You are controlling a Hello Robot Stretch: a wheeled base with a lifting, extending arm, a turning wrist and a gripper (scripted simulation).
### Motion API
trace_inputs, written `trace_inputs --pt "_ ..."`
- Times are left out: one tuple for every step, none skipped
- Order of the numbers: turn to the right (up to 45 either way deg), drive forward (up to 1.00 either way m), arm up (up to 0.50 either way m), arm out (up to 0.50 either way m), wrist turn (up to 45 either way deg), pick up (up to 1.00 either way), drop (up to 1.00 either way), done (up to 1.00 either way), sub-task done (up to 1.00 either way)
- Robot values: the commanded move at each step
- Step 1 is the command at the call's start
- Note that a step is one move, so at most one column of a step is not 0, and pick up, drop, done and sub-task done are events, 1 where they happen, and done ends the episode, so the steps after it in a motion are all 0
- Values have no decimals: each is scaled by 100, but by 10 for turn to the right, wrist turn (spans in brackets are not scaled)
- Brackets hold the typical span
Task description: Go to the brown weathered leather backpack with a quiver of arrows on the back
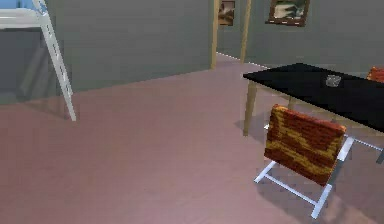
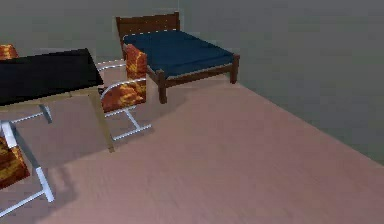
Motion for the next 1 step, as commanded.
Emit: trace_inputs --pt "-60 0 0 0 0 0 0 0 0"
